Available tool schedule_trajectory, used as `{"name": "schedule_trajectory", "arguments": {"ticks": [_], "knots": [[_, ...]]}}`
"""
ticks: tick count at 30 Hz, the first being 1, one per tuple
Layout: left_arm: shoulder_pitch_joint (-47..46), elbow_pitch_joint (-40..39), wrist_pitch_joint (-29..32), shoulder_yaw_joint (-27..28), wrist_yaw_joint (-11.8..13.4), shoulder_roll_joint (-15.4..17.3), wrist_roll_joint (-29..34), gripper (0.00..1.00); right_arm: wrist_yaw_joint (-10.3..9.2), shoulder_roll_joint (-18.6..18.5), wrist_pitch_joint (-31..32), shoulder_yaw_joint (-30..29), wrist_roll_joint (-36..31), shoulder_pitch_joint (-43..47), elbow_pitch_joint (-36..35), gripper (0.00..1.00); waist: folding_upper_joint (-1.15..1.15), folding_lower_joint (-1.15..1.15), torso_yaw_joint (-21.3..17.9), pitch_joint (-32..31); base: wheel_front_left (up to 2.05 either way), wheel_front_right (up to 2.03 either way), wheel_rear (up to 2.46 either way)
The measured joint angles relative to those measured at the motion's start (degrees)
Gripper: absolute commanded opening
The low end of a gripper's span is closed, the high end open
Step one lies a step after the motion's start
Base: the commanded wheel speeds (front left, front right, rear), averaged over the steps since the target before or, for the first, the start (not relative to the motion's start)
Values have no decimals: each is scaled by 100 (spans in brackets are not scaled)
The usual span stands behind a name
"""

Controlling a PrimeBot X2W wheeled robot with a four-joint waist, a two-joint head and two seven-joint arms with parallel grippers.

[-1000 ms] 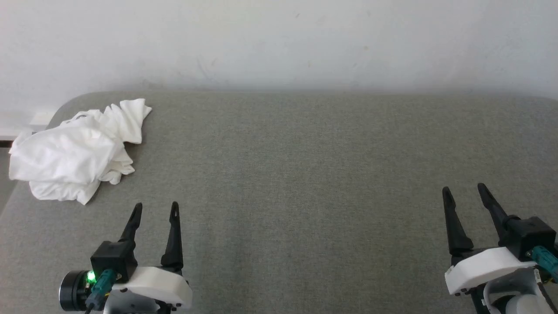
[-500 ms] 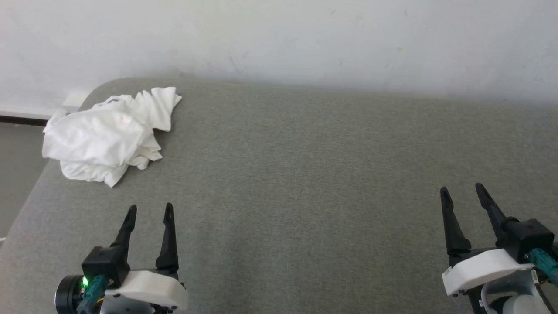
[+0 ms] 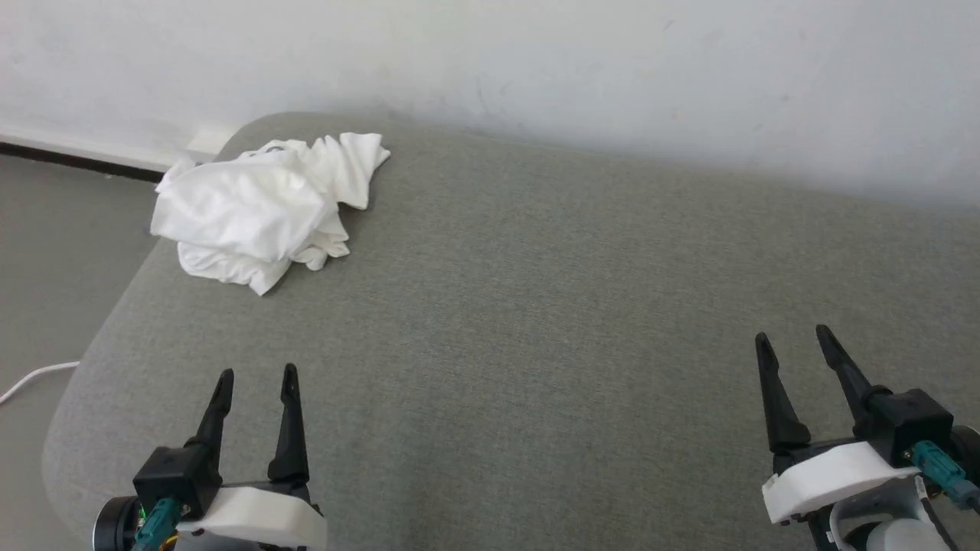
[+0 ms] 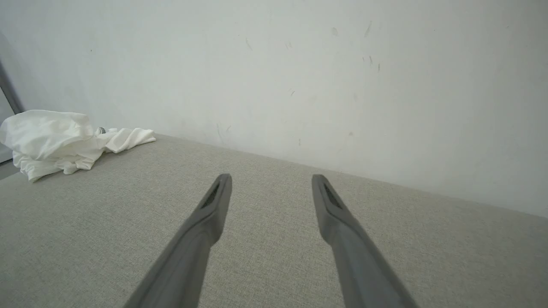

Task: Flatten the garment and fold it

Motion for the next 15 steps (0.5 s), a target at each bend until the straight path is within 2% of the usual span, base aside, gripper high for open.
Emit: {"name": "schedule_trajectory", "arguments": {"ticks": [15], "knots": [[126,-3,-176,94,-2,0,-127,100,0,1,-165,169,94,-7,144,100,0,0,678,-28,0,0,0]]}}
